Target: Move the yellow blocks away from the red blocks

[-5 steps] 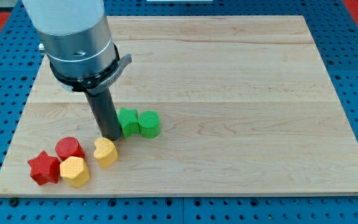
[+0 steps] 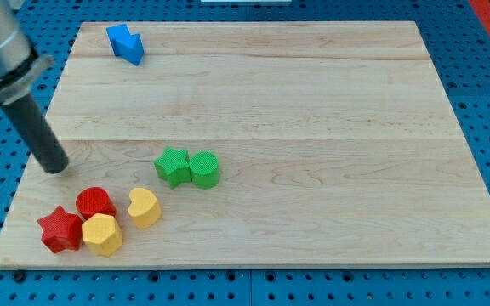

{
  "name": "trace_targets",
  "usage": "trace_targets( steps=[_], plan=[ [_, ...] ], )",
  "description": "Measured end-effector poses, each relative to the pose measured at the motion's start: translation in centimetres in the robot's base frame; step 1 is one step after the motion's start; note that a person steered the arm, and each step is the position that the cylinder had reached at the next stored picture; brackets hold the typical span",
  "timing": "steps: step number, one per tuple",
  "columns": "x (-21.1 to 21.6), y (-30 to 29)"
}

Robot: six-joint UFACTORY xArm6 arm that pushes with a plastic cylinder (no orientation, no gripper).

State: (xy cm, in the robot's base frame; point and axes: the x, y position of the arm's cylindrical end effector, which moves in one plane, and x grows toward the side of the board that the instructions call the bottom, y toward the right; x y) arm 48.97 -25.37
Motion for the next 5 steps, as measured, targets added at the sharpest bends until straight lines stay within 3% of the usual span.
trace_targets(
  steps=[3, 4, 5],
  plan=[
    [0.0, -3.5],
    [1.8, -3.6],
    [6.7, -3.6]
  ],
)
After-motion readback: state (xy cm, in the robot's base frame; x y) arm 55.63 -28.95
